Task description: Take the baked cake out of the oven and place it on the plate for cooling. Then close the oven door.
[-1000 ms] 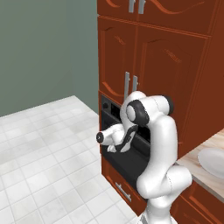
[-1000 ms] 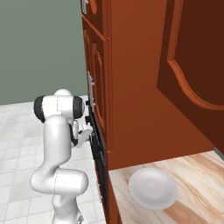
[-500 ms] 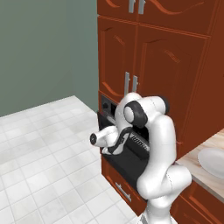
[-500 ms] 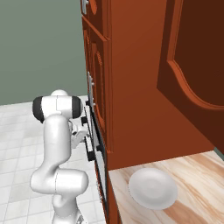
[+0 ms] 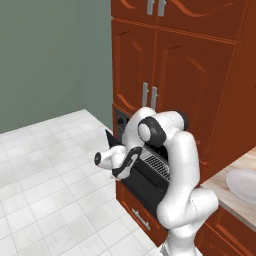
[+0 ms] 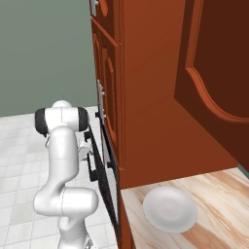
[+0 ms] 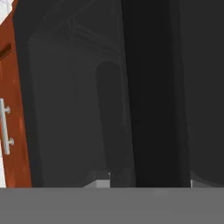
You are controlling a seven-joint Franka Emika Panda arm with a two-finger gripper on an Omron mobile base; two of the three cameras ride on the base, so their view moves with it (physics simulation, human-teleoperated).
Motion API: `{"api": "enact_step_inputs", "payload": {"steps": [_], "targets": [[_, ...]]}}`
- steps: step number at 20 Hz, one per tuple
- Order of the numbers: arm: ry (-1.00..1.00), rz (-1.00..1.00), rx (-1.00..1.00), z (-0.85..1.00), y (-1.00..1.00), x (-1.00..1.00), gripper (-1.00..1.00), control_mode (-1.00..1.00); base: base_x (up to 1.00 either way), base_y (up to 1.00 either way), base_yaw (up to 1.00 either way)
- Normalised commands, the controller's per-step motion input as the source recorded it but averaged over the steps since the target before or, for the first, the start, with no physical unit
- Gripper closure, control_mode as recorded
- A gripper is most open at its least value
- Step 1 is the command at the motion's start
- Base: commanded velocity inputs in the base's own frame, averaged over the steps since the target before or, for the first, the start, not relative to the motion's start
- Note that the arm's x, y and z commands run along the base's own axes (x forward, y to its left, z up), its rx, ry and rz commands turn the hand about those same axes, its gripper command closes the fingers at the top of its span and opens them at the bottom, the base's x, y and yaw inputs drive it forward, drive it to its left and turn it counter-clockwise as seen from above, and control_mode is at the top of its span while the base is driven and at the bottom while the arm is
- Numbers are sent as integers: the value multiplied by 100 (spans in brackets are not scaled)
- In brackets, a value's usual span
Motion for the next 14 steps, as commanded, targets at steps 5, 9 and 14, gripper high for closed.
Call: {"api": "enact_step_inputs", "payload": {"steps": [5,9,14], "targets": [[13,-2,1,-40,41,0,100,-100,0,0,0],[13,-1,0,-41,43,0,100,-100,0,0,0],[10,0,2,-42,43,2,100,-100,0,0,0]]}}
